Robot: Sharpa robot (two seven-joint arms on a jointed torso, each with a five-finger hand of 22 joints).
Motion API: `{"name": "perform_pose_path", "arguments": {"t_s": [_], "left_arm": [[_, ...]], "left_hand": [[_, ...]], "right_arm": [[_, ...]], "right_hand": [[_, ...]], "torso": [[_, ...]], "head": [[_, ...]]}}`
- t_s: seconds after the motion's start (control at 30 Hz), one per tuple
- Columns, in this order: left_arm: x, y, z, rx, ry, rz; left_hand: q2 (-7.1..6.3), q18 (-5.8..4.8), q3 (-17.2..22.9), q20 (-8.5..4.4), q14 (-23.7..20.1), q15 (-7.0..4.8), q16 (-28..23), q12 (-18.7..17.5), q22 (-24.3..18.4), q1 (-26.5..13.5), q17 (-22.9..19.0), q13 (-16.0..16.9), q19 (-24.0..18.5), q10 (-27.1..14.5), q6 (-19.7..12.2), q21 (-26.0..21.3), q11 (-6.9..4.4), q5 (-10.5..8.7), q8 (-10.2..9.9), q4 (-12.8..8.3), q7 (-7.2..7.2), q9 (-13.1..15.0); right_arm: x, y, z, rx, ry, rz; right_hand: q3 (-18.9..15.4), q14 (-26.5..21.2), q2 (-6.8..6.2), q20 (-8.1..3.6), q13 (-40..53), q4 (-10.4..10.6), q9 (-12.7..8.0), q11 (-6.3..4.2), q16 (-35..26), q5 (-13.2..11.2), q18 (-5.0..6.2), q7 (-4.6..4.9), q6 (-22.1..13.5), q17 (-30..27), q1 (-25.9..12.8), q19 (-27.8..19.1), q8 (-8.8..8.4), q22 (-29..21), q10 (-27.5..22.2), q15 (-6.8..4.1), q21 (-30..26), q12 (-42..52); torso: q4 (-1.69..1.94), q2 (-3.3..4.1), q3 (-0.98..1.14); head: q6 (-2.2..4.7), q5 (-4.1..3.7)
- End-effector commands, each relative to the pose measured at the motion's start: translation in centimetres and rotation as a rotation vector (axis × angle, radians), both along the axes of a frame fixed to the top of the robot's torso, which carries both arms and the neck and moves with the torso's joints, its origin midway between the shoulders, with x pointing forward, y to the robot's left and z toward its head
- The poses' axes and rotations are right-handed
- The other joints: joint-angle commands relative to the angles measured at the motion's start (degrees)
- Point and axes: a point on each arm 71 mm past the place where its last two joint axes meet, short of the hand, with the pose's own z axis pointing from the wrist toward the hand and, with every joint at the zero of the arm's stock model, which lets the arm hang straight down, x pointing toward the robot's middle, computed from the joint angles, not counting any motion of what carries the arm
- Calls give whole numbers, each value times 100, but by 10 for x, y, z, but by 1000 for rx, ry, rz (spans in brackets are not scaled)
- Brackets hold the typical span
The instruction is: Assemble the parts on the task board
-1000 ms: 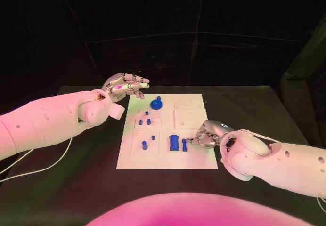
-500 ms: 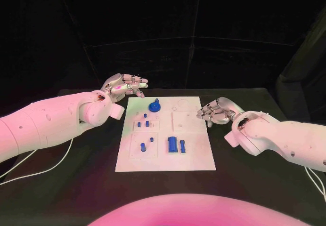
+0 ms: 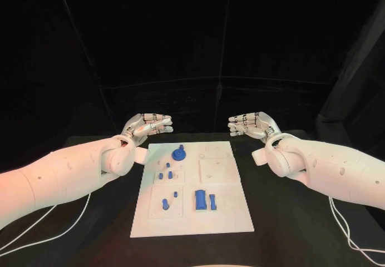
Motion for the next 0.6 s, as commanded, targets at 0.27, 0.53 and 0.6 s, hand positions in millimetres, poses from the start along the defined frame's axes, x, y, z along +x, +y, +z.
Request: {"name": "perform_pose_path", "arguments": {"t_s": [0.27, 0.53, 0.6], "left_arm": [[-2, -5, -1, 2, -5, 33], [-20, -21, -1, 18, -7, 97], [-30, -28, 0, 26, -8, 128]], "left_hand": [[382, -298, -719, -605, -2125, -312, -863, -567, -929, -3007, -667, -354, -1816, -2307, -2223, -790, -367, -288, -438, 41, -442, -377], [382, -443, -970, -856, -2996, -813, -1112, -729, -1223, -4215, -667, -354, -2538, -3233, -3105, -790, -523, -288, -945, 41, -608, -377], [382, -504, -1030, -917, -3207, -813, -1168, -1152, -1294, -4508, -667, -354, -2712, -3454, -3319, -790, -933, -288, -945, 41, -1041, -377]], "right_arm": [[-2, 0, -1, 42, -2, -23], [-29, 13, -1, 133, 10, -105], [-42, 17, 1, 169, 20, -144]], "right_hand": [[-418, -2431, 48, -571, -719, -438, -385, -382, -364, -376, -300, -416, -2246, -468, -3461, -2266, -397, -639, -2380, -333, -478, -376], [-418, -3423, 48, -792, -719, -438, -385, -930, -364, -901, -455, -597, -3131, -888, -4798, -3212, -397, -639, -3347, -776, -978, -376], [-418, -3670, 48, -847, -719, -438, -385, -930, -364, -901, -517, -642, -3351, -888, -5129, -3446, -397, -639, -3583, -776, -978, -376]], "torso": [[101, -25, 21], [327, -75, 76], [341, -78, 79]], "head": [[181, -36], [446, -108], [463, -113]]}}
